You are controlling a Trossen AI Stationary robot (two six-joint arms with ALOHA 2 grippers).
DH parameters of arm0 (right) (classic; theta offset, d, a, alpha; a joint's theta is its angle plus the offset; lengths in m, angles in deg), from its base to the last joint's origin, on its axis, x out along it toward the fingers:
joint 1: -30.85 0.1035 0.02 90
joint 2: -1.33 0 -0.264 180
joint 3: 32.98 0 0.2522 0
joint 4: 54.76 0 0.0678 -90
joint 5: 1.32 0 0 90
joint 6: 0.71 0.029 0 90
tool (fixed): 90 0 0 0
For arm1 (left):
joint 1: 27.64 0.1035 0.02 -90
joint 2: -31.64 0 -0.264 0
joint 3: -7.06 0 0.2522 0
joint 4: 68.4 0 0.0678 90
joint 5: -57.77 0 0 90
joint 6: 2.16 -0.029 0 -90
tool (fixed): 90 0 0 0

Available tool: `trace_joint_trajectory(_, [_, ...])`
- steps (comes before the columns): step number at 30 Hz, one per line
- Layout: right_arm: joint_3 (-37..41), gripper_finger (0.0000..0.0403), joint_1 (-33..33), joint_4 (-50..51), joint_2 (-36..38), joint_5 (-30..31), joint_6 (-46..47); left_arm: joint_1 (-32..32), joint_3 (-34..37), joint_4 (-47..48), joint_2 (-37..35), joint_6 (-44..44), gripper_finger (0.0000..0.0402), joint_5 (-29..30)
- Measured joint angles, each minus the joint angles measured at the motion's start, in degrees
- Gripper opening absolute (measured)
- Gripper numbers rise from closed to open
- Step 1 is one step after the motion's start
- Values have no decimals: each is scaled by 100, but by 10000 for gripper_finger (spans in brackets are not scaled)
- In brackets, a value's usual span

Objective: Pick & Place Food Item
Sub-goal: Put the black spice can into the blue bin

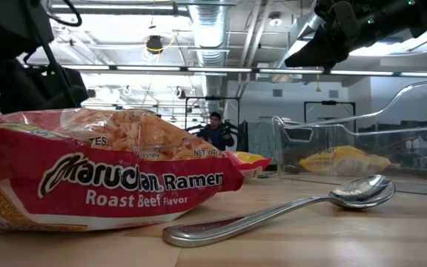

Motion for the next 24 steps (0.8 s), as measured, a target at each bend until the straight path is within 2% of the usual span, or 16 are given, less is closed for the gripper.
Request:
trace_joint_trajectory(10, [0,1,0,0,0,0,60,13,94,-176,0,-579,169,138])
trace_joint_trajectory(19, [0,1,0,0,0,0,60,13,94,-175,0,-598,139,230])
trace_joint_trajectory(24, [0,1,0,0,0,0,59,13,94,-174,0,-598,137,232])
